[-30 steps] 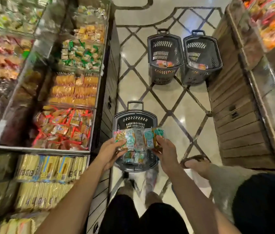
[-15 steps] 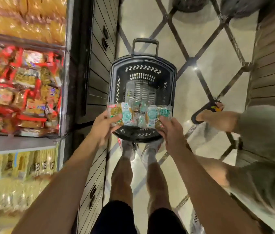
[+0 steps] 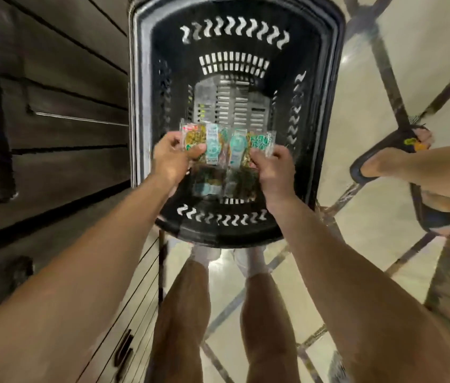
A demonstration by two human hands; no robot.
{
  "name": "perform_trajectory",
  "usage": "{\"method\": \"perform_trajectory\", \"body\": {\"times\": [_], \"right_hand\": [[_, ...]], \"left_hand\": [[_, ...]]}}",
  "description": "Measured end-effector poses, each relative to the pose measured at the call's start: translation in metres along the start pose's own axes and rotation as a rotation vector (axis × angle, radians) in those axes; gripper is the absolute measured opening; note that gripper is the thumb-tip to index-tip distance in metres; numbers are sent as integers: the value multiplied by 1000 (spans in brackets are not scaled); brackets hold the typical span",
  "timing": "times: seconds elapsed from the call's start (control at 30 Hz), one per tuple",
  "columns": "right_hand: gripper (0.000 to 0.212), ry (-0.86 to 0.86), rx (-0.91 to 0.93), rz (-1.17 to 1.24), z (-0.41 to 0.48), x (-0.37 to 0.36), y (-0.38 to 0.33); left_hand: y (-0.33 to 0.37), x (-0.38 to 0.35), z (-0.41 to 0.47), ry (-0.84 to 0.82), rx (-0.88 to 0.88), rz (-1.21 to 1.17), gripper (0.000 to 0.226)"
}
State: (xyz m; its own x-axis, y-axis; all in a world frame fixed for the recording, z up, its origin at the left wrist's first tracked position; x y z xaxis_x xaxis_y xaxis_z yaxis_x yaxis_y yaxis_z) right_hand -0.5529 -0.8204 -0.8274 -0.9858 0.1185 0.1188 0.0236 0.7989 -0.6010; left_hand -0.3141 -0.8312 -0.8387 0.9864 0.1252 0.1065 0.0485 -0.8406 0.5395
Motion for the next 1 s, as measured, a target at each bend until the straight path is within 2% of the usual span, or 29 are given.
{"method": "perform_trajectory", "body": {"times": [0.1, 0.17, 0.3, 0.43, 0.6, 0.73, 0.9, 1.0], "right_hand": [[33, -16, 19, -39, 43, -8, 20], [39, -40, -16, -41, 67, -15, 36], [45, 39, -137, -109, 107, -17, 61], [43, 62, -249, -154, 132, -23, 78], [38, 113, -256, -270, 145, -30, 82], [29, 162, -220, -446, 147, -29, 86], [33, 73, -254, -506, 146, -29, 92], [35, 38, -265, -521, 146, -31, 92]], "left_hand": [[-3, -12, 44, 20, -39, 96, 34], [-8, -14, 71, 47, 0, 189, 36], [-26, -15, 122, 61, 65, 276, 41], [-41, -13, 151, 56, 128, 389, 39], [-62, -10, 169, 88, 163, 510, 40], [-59, -20, 161, 121, 182, 616, 53], [-73, -23, 159, 28, 204, 526, 22], [-77, -19, 162, -19, 211, 562, 21]]}}
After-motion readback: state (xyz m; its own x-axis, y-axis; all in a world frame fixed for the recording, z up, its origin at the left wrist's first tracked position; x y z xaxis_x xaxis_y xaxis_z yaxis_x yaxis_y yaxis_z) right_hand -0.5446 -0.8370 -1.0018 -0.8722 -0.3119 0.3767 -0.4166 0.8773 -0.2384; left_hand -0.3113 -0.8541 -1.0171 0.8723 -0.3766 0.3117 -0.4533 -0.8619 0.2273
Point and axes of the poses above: each hand's wrist, its own z-axis towards the middle knuckle, its own x-axis out of the back of the hand, y = z × x, the point moved 6 cm from there along z, towards the middle knuckle, and after that the axes turned 7 degrees about -y, right-handed, at the moved point
